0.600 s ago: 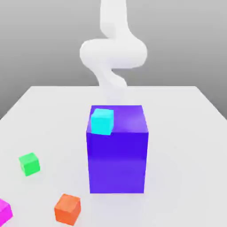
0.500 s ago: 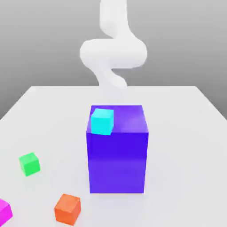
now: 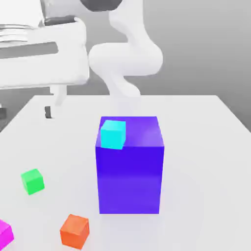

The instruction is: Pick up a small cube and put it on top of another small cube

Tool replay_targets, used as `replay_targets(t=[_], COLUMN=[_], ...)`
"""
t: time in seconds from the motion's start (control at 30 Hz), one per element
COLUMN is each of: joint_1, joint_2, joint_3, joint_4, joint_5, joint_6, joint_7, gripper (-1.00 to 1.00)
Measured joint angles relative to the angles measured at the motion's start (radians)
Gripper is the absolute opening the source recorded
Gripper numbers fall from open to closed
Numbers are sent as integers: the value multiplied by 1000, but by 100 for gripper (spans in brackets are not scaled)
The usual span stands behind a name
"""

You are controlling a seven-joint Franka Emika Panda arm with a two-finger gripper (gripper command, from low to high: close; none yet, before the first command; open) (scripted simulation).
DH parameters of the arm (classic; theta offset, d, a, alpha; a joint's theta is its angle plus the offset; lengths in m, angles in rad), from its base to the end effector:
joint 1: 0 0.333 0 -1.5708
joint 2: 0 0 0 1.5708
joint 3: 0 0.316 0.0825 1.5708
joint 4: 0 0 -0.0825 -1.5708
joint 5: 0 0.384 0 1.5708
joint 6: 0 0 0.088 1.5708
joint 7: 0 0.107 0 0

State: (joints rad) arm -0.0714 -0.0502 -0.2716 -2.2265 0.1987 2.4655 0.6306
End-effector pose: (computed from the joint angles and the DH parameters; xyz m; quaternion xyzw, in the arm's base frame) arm 0.5121 -0.1843 0.4235 -0.8379 0.5210 -0.1292 0.0987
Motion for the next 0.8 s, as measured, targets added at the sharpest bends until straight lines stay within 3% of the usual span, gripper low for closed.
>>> replay_targets(t=[0.43,0.57,0.6,0.8], joint_1=[-146,-201,-213,-219], joint_2=[460,604,633,647], joint_3=[-60,-11,3,11], joint_4=[43,75,82,86], joint_5=[77,128,141,148], joint_6=[112,203,224,234], joint_7=[-74,-112,-121,-127], gripper=[0,0,-100,-100])
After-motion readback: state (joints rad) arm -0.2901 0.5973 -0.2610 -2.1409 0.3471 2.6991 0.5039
